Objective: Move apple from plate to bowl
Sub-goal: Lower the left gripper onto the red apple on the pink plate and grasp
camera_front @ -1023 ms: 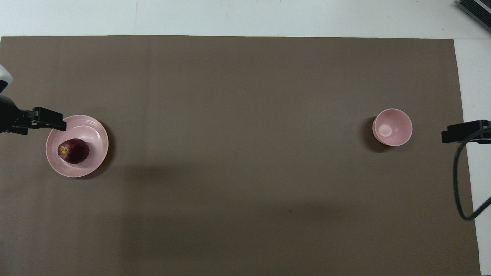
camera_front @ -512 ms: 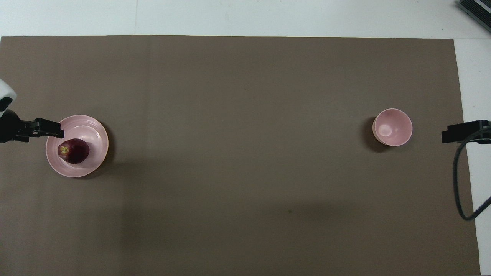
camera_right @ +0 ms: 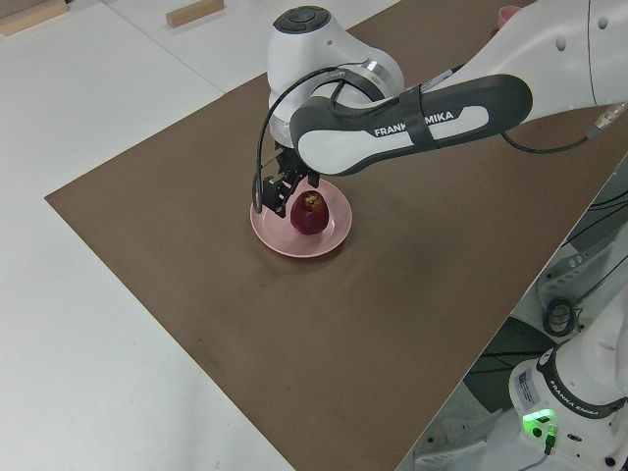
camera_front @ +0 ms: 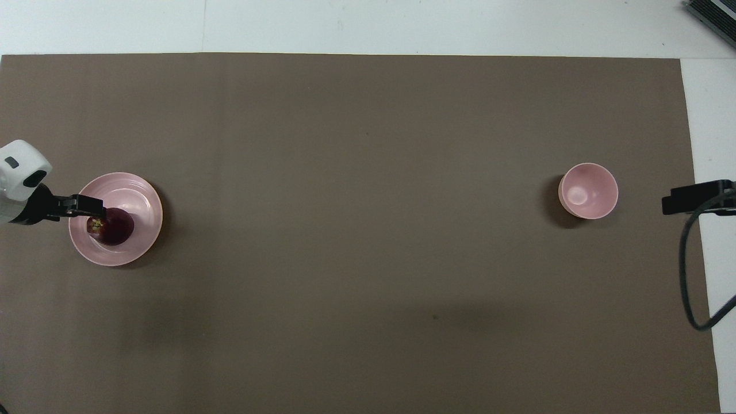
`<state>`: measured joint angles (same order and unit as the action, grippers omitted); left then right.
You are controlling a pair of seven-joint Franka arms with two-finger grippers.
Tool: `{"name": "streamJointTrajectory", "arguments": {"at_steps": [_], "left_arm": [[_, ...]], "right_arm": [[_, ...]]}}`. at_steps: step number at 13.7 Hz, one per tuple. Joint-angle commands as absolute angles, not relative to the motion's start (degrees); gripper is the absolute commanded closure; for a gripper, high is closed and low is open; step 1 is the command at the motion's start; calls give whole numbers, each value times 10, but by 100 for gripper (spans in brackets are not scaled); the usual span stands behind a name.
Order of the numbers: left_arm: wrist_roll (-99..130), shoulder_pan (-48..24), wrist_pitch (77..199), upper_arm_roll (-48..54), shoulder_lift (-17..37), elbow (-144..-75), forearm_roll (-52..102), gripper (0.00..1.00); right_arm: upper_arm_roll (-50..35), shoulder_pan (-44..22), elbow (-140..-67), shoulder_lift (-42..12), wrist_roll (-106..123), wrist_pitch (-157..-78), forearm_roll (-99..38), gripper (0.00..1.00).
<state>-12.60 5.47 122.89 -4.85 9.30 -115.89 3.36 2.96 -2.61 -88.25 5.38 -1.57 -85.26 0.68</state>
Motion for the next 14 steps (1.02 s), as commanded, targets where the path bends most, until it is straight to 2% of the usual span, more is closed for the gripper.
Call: {"name": "streamJointTrajectory", "arguments": {"at_steps": [1, 11, 13, 14], "left_arm": [[-120, 47, 1250, -48, 94, -1171, 26, 0], [-112, 33, 1304, -48, 94, -1218, 27, 0], [-116, 33, 1304, -48, 91, -1225, 26, 13], [-115, 33, 1304, -48, 91, -1225, 27, 14]], "right_arm": [[27, -18, -889, 63, 1, -848, -5, 0], [27, -18, -889, 63, 1, -848, -5, 0], [27, -18, -889, 63, 1, -848, -5, 0], [27, -18, -889, 63, 1, -848, -5, 0]]}}
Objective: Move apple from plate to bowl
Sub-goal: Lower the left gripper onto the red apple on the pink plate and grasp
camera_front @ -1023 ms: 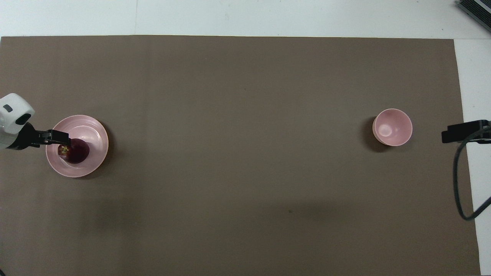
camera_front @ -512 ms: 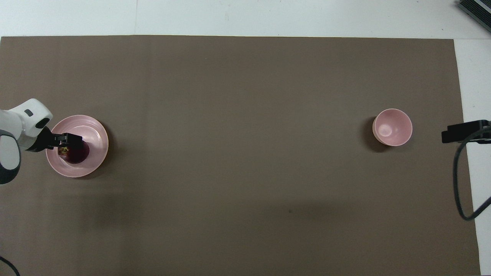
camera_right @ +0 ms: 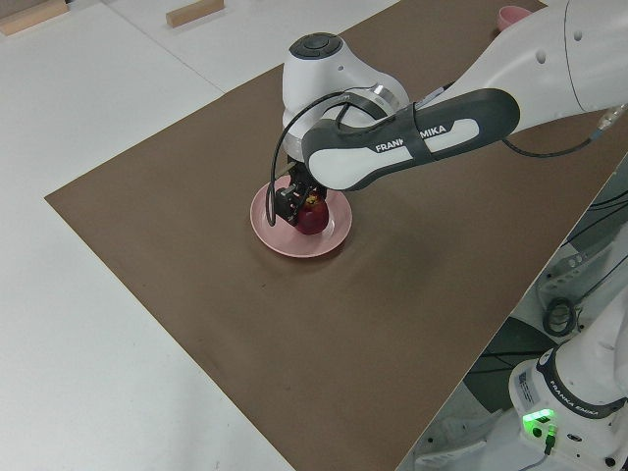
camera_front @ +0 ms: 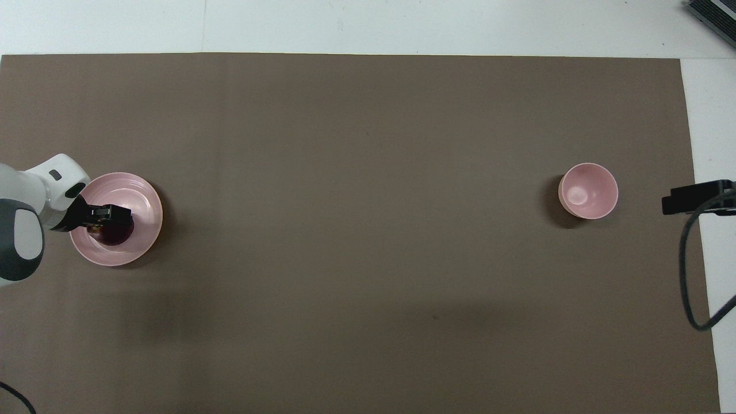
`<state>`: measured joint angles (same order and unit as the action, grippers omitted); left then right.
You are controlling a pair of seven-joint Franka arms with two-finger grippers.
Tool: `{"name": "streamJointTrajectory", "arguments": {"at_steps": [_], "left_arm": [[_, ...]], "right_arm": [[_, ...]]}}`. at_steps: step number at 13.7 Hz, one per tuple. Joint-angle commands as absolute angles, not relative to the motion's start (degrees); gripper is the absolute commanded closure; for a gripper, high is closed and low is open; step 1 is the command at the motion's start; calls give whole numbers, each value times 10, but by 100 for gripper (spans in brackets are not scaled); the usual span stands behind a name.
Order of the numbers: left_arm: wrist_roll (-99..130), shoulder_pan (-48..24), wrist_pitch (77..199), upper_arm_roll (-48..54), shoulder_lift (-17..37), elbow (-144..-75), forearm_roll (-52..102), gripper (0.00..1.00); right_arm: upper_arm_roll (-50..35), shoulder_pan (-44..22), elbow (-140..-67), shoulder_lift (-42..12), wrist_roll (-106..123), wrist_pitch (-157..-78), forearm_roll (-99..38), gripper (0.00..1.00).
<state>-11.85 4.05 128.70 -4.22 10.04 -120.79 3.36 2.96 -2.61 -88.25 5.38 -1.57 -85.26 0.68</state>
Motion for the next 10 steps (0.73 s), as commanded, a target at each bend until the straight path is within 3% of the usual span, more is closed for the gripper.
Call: {"name": "streamJointTrajectory", "arguments": {"at_steps": [1, 3, 4, 5, 10], "left_arm": [[-115, 33, 1303, -48, 91, -1226, 27, 16], [-117, 33, 1310, -48, 93, -1234, 26, 36], [-119, 33, 1309, -48, 93, -1234, 26, 61], [-117, 33, 1309, -48, 94, -1231, 26, 100], [-116, 22, 1228, -47, 118, -1159, 32, 100]], "right_arm": [[27, -18, -889, 63, 1, -848, -5, 0], [27, -18, -889, 63, 1, -848, -5, 0], [27, -18, -889, 63, 1, -848, -5, 0], [27, -18, -889, 63, 1, -848, -5, 0], [27, -18, -889, 63, 1, -848, -5, 0]]}}
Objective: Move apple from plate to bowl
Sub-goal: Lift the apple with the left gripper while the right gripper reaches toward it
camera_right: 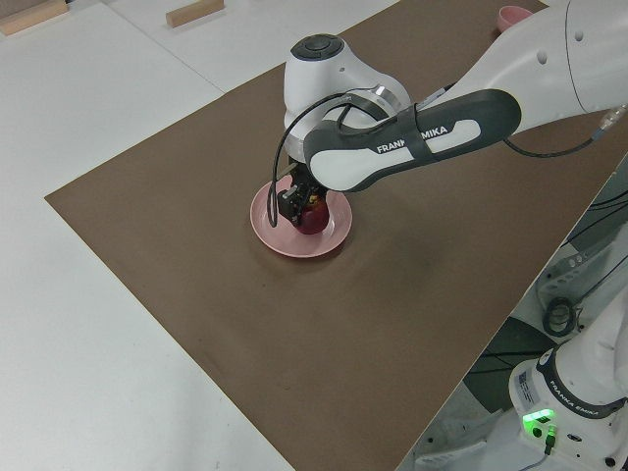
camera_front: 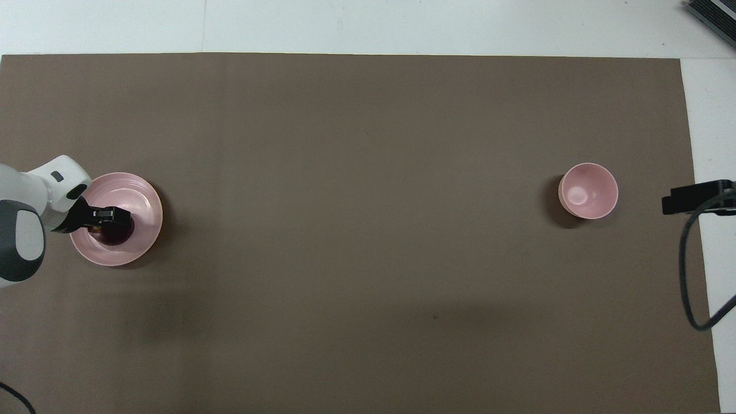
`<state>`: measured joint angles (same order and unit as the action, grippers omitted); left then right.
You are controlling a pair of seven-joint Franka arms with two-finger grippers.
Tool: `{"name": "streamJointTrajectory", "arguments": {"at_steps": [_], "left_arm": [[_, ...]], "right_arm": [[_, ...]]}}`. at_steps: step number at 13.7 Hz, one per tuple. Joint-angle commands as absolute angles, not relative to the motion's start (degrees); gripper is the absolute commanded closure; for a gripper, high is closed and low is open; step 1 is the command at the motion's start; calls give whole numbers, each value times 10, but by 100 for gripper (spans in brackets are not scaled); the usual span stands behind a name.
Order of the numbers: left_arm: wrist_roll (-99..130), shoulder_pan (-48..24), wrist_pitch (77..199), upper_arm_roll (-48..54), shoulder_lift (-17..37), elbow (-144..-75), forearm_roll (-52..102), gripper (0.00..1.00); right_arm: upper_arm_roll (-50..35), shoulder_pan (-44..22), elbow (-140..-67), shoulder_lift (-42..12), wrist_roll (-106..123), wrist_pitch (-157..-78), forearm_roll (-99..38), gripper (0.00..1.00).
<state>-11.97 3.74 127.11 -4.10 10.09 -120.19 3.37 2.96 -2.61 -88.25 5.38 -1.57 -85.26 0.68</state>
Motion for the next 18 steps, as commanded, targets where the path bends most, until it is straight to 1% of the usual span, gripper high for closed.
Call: {"name": "streamJointTrajectory", "arguments": {"at_steps": [1, 2, 5, 6, 8, 12, 15, 18], "left_arm": [[-113, 18, 1201, -47, 118, -1142, 37, 100], [-113, 16, 1177, -47, 116, -1133, 57, 100], [-104, 19, 1101, -48, 121, -1101, 202, 100], [-91, 18, 1080, -47, 122, -1096, 229, 100], [-44, 14, 1046, -47, 122, -1092, 256, 100], [102, -10, 953, -44, 120, -1091, 405, 100], [191, -35, 910, -41, 117, -1096, 495, 100], [254, -58, 893, -32, 112, -1105, 568, 100]], "right_arm": [[27, -18, -889, 63, 1, -848, -5, 0], [27, -18, -889, 63, 1, -848, -5, 0], [27, -19, -889, 63, 1, -848, -5, 0], [27, -18, -889, 63, 1, -848, -5, 0], [27, -18, -889, 63, 1, -847, -5, 0], [25, -25, -895, 68, 9, -828, -16, 0], [30, -4, -923, 70, 22, -835, -116, 0], [30, -5, -966, 65, 40, -888, -206, 0]]}}
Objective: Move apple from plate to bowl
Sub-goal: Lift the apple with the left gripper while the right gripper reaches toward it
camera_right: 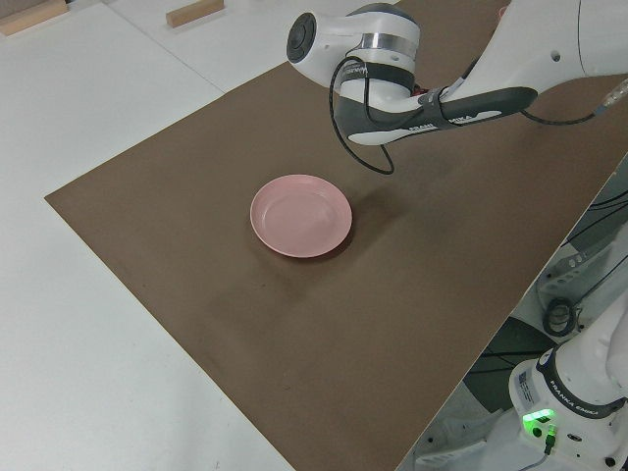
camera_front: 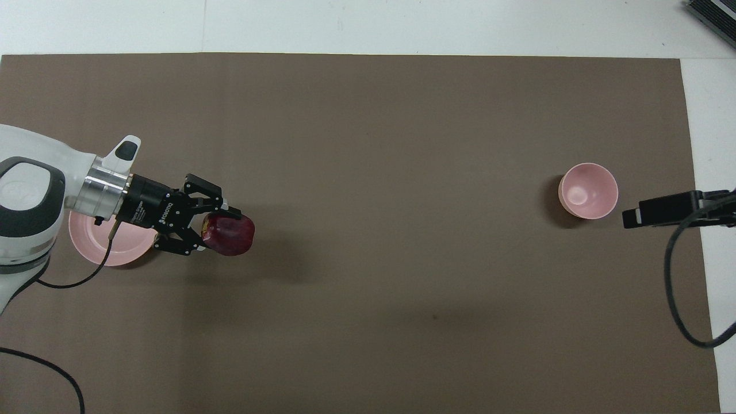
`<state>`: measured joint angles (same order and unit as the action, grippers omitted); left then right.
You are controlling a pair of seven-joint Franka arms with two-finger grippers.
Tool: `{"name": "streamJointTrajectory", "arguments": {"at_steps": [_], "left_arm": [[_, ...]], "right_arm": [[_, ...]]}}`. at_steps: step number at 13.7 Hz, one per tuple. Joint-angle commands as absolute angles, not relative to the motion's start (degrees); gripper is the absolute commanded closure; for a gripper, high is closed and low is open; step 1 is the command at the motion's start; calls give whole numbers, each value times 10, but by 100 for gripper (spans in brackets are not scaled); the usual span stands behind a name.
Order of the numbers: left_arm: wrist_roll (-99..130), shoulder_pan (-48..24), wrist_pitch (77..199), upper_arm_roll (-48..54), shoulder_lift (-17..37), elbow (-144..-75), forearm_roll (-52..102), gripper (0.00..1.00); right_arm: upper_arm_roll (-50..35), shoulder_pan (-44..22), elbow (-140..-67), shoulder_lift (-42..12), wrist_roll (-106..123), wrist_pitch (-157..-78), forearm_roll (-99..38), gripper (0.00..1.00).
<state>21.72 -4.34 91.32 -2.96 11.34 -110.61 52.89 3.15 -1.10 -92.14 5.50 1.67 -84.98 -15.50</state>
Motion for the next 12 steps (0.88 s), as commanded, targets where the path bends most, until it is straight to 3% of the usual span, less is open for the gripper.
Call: {"name": "streamJointTrajectory", "arguments": {"at_steps": [1, 12], "left_arm": [[254, -60, 885, -26, 112, -1106, 585, 100], [272, -82, 917, 60, 80, -1159, 838, 100]], "right_arm": [[29, -9, -978, 65, 40, -903, -233, 0], [21, -36, -1135, 77, 41, -1004, -582, 0]]}}
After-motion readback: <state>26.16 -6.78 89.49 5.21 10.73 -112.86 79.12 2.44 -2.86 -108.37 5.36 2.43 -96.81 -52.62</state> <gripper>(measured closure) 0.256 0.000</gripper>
